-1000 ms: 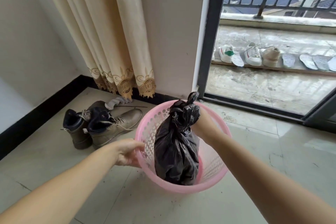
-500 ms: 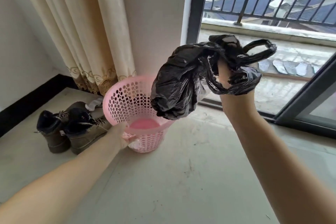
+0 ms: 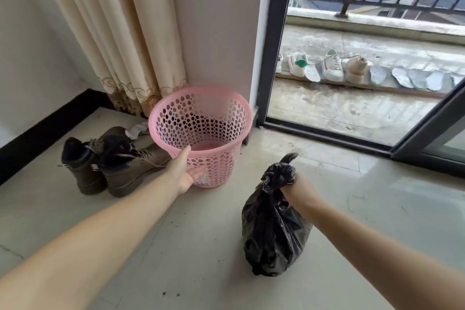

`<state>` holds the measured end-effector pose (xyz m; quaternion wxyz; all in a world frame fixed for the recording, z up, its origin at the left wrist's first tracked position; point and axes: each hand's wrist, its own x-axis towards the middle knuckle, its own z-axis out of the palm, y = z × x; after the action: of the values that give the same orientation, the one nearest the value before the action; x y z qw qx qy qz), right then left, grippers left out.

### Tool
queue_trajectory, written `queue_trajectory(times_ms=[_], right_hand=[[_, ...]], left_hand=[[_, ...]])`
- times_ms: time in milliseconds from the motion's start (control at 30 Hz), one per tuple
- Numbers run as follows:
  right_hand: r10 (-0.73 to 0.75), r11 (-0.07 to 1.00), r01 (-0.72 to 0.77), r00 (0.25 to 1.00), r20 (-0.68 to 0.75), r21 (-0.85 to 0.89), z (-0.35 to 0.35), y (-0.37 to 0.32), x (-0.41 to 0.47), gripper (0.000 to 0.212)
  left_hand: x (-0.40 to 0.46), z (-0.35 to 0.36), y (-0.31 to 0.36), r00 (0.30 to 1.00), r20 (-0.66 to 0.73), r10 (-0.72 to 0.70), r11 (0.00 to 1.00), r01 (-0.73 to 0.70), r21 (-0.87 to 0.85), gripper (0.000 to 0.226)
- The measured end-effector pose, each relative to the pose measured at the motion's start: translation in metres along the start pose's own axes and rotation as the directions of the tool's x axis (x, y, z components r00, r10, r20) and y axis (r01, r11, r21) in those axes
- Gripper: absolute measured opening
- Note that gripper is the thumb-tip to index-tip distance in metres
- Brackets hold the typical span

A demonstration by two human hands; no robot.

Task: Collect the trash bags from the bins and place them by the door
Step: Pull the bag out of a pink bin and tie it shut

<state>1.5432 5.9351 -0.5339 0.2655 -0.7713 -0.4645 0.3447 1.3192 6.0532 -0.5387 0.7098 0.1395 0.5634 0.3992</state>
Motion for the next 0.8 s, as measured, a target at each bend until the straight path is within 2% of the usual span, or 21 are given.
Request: queue_trajectory(times_ms=[100, 133, 200, 233, 300, 367, 400, 433, 500, 567, 633, 667, 733, 800], right_hand=[[0.027, 0.999, -0.031, 0.997, 0.071, 0.044, 0.011, -0.007, 0.0, 0.016], [0.022, 0.996, -0.031, 0.995, 0.097, 0.089, 0.013, -0.014, 0.0, 0.015], [0.016, 0.982, -0.037, 0.993, 0.114, 0.185, 0.013, -0.024, -0.001, 0.014], [0.01, 0.974, -0.036, 0.993, 0.117, 0.222, 0.012, -0.028, -0.002, 0.013], [-0.028, 0.944, -0.025, 0.987, 0.155, 0.328, 0.011, -0.035, -0.003, 0.016], [-0.005, 0.883, -0.101, 0.974, 0.226, 0.457, 0.009, -0.04, -0.004, 0.025], [0.035, 0.857, -0.157, 0.968, 0.248, 0.491, 0.007, -0.041, -0.003, 0.025], [0.077, 0.84, -0.204, 0.962, 0.263, 0.502, 0.004, -0.041, -0.003, 0.026], [0.105, 0.851, -0.228, 0.957, 0.272, 0.474, -0.007, -0.041, -0.004, 0.031], [0.086, 0.882, -0.214, 0.949, 0.303, 0.421, -0.023, -0.043, -0.005, 0.03], [0.077, 0.91, -0.208, 0.935, 0.346, 0.36, -0.041, -0.052, -0.007, 0.032], [0.08, 0.938, -0.185, 0.938, 0.338, 0.292, -0.048, -0.06, -0.01, 0.032], [0.017, 1.0, -0.019, 0.971, 0.238, 0.006, -0.059, -0.077, -0.014, 0.029], [-0.131, 0.945, 0.156, 0.986, 0.106, -0.286, -0.068, -0.094, -0.02, 0.028]], left_hand=[[-0.025, 0.012, -0.017, 0.996, -0.014, 0.091, 0.952, -0.083, 0.293, 0.037], [-0.038, 0.019, -0.024, 0.99, 0.033, 0.134, 0.904, -0.136, 0.405, 0.03], [-0.064, 0.034, -0.033, 0.942, 0.266, 0.206, 0.771, -0.324, 0.548, 0.032], [-0.077, 0.04, -0.034, 0.877, 0.429, 0.216, 0.689, -0.448, 0.57, 0.042], [-0.096, 0.05, -0.036, 0.696, 0.701, 0.157, 0.462, -0.679, 0.571, 0.061], [-0.101, 0.054, -0.036, 0.587, 0.793, 0.163, 0.197, -0.807, 0.557, 0.063], [-0.1, 0.054, -0.035, 0.56, 0.795, 0.232, 0.13, -0.828, 0.546, 0.055], [-0.099, 0.054, -0.031, 0.543, 0.775, 0.322, 0.116, -0.835, 0.537, 0.042], [-0.095, 0.053, -0.019, 0.584, 0.674, 0.453, 0.199, -0.803, 0.562, 0.02], [-0.093, 0.052, -0.002, 0.599, 0.591, 0.54, 0.259, -0.787, 0.56, 0.033], [-0.096, 0.056, 0.017, 0.579, 0.548, 0.603, 0.3, -0.802, 0.517, 0.034], [-0.097, 0.059, 0.024, 0.576, 0.528, 0.624, 0.318, -0.805, 0.501, 0.033], [-0.101, 0.064, 0.035, 0.59, 0.49, 0.641, 0.338, -0.791, 0.51, 0.027], [-0.099, 0.063, 0.039, 0.627, 0.472, 0.62, 0.312, -0.749, 0.585, 0.021]])
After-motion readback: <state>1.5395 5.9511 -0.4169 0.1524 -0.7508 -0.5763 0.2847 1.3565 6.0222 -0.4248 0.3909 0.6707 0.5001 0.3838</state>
